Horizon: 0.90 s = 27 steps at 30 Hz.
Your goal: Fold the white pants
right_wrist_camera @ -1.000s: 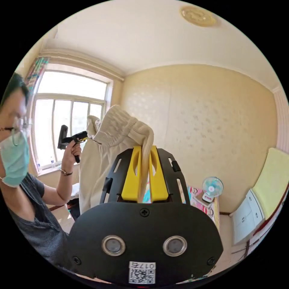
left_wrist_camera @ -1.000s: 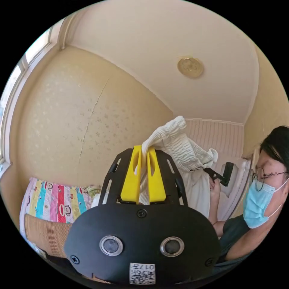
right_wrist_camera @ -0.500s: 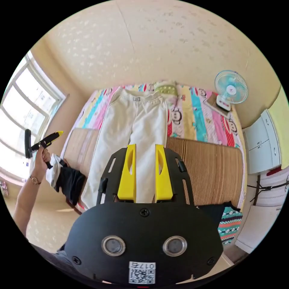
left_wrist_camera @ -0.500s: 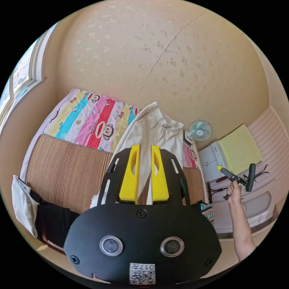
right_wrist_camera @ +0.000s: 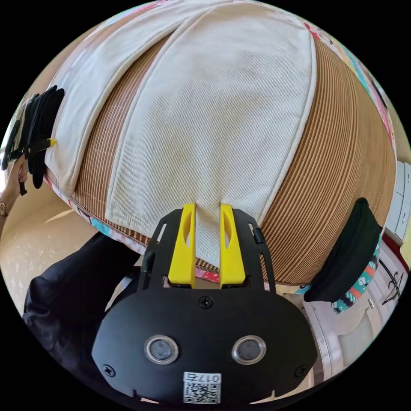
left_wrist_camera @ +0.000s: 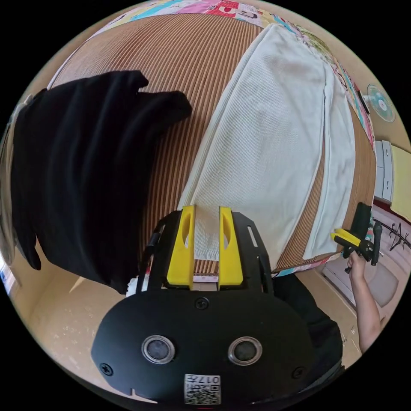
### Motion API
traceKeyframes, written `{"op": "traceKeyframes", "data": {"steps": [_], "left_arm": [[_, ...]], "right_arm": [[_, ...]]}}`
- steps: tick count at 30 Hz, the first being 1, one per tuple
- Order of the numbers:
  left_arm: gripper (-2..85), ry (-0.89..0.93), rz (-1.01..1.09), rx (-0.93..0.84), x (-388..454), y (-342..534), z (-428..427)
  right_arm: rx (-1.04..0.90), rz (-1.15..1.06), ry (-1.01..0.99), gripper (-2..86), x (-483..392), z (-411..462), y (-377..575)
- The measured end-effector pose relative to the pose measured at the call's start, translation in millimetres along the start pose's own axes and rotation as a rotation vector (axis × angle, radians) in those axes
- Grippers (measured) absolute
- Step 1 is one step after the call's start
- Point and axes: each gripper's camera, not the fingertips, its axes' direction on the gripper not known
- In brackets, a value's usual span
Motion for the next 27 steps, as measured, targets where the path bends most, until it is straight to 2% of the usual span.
{"op": "traceKeyframes", "data": {"steps": [3,7,11,13,16,18,20,23,27], "left_arm": [[6.1,0.050,-0.049,0.132,-30.7,48.5,-19.1],[1.0,0.183,-0.005,0.050,-53.9,105.7,-27.7],[0.4,0.209,0.021,-0.054,-73.9,152.9,-32.2],[0.4,0.231,-0.034,-0.073,-101.4,179.6,-48.5],[0.6,0.198,-0.121,-0.153,-144.9,212.1,-55.8],[1.1,0.219,-0.135,-0.118,-171.5,236.6,-65.5],[2.0,0.289,-0.124,-0.063,-195.7,258.1,-76.7],[4.0,0.346,-0.149,-0.047,-230.3,283.7,-85.0],[4.5,0.435,-0.064,-0.044,-232.5,291.3,-102.7]], "right_arm": [[0.026,0.098,0.041,4.2,-7.8,14.1,77.3],[-0.026,0.192,-0.096,3.1,6.0,26.5,151.1],[-0.161,0.188,-0.218,3.1,31.7,33.5,223.8],[-0.110,0.196,-0.254,3.4,47.5,20.9,263.1],[-0.004,0.343,-0.246,6.7,91.9,6.7,336.6],[0.035,0.453,-0.340,11.7,130.1,18.6,392.4],[0.014,0.478,-0.425,12.9,148.2,42.3,427.5],[-0.053,0.452,-0.518,11.6,156.0,84.8,484.4],[0.030,0.442,-0.709,5.9,171.1,89.7,572.8]]}}
